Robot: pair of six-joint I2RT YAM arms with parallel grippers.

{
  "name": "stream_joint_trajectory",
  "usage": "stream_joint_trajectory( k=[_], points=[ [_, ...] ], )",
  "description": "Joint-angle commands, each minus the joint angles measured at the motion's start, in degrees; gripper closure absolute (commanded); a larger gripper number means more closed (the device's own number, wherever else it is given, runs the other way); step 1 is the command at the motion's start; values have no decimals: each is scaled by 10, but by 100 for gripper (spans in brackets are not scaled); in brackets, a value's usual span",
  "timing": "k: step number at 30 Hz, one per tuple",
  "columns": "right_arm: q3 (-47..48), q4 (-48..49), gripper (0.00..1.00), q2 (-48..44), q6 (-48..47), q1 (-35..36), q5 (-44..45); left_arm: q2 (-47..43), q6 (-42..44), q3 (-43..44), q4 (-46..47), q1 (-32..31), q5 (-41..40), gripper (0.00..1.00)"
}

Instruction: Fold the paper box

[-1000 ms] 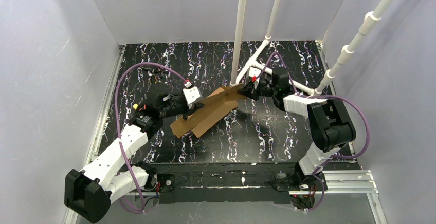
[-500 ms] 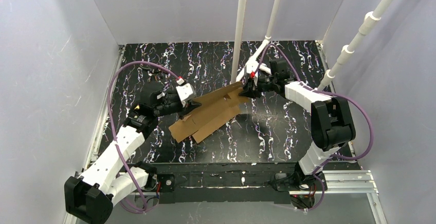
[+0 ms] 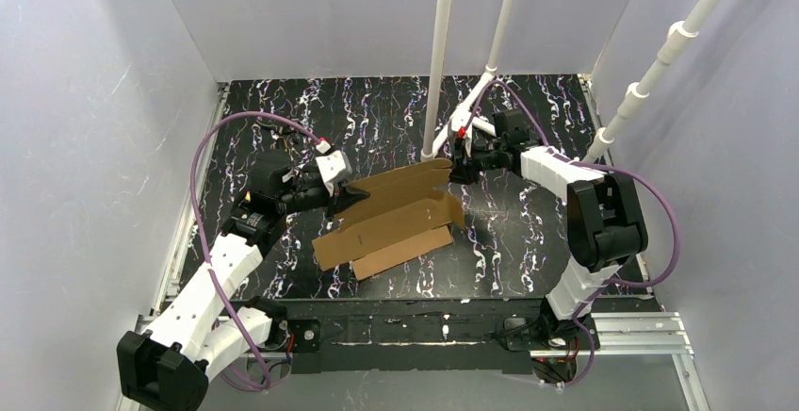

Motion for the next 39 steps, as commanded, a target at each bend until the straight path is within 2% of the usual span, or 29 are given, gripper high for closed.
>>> stream_joint_trajectory(
  k=[1,3,7,9,11,13,16,19,22,25,28,32,37,39],
  points=[
    [21,-49,76,10,-19,-5,-39,-3,4,3,-6,2,-2,100],
    [23,-48,68,8,1,-7,-20,-5,6,2,-4,3,-19,100],
    [52,-123,34,-13,25,-30,-7,-9,11,2,-3,2,-61,100],
    [74,-193,26,-13,21,-29,-11,-8,9,5,3,3,-76,100],
    [53,-179,19,-31,48,-13,11,-6,2,9,9,2,-83,100],
    [-1,-91,19,-55,121,14,71,-8,-2,14,15,2,-87,100],
    [-17,-5,30,-54,193,17,160,-10,0,24,13,2,-86,100],
    [-22,9,29,-62,203,17,169,-12,0,32,9,2,-89,100],
    [-20,5,22,-78,201,17,177,-13,2,37,0,2,-90,100],
    [-17,3,19,-86,201,17,169,-16,2,36,1,2,-91,100],
    [-15,-26,16,-99,176,12,115,-22,3,30,2,2,-100,100],
    [-39,-25,8,-143,159,9,94,-33,5,20,13,3,-119,100],
    [-92,23,8,-134,219,-19,75,-37,-16,9,48,2,-158,100],
    [-146,127,8,-120,301,-39,54,-38,-30,8,55,2,-164,100]
  ],
)
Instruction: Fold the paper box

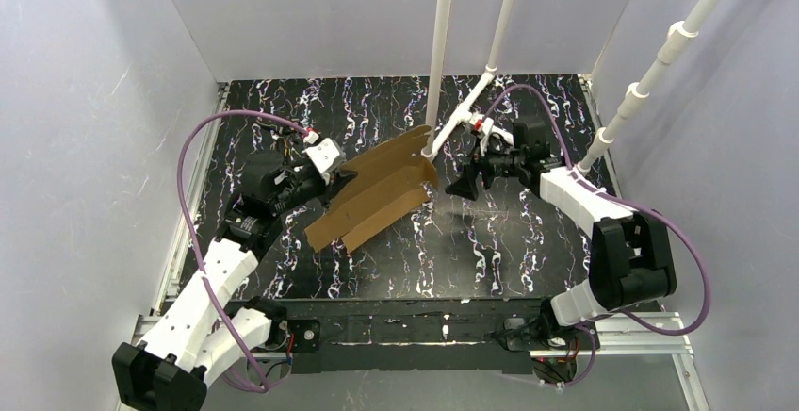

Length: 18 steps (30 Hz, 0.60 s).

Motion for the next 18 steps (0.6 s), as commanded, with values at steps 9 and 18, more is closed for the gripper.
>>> stream_joint_trajectory(
  k=[9,18],
  points=[
    [-219,517,4,68,301,-18,-8,-39,-84,-6,38,2,-20,100],
    [-242,855,3,212,390,4,16,-45,-131,-31,44,2,-51,100]
  ],
)
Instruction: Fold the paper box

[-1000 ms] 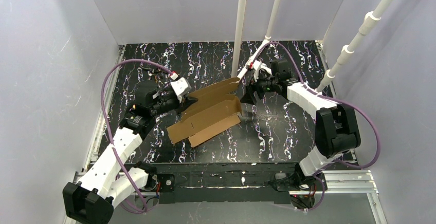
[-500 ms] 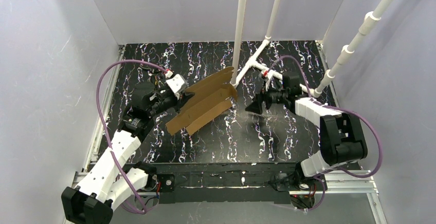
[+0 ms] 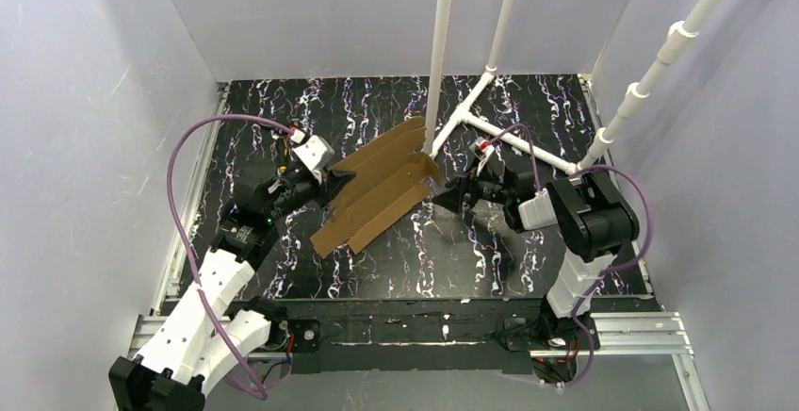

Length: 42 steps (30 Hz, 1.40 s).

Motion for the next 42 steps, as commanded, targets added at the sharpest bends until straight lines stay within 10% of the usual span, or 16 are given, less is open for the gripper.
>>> stream_joint_trajectory(
  k=[1,42],
  points=[
    [-11,260,2,50,37,4,-7,-4,-44,-16,16,2,-27,100],
    [47,186,2,75,-38,3,-108,-13,-223,45,9,2,-11,100]
  ],
)
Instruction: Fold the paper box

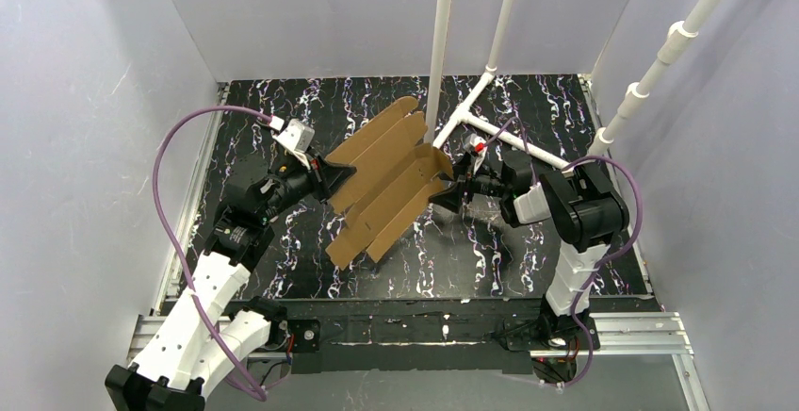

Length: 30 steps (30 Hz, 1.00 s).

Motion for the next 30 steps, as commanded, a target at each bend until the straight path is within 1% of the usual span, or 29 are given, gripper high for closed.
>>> stream_joint_trajectory(
  k=[1,3,7,8,11,13,17,22,25,27,30],
  points=[
    [12,65,3,4,29,0,-21,-2,-14,20,10,2,16,100],
    [8,88,7,2,45,-1,-29,-2,-13,20,9,2,13,100],
    [-3,126,23,-12,71,-4,-43,-2,-8,18,3,2,-4,100],
    [-4,99,36,-28,55,-5,-51,0,-10,11,9,2,-13,100],
    [-3,52,49,-39,22,-5,-53,3,-14,9,12,2,-17,100],
    [0,22,55,-44,-1,-4,-51,4,-16,9,13,2,-20,100],
    [6,-13,62,-47,-25,-2,-47,6,-18,9,13,2,-24,100],
    [12,-59,61,-44,-59,4,-52,8,-22,5,15,2,-23,100],
    [14,-84,64,-49,-82,7,-54,8,-24,5,15,2,-27,100],
    [15,-104,68,-55,-102,10,-54,9,-26,4,15,2,-29,100],
    [14,-127,79,-68,-128,16,-43,13,-28,0,16,2,-30,100]
  ],
)
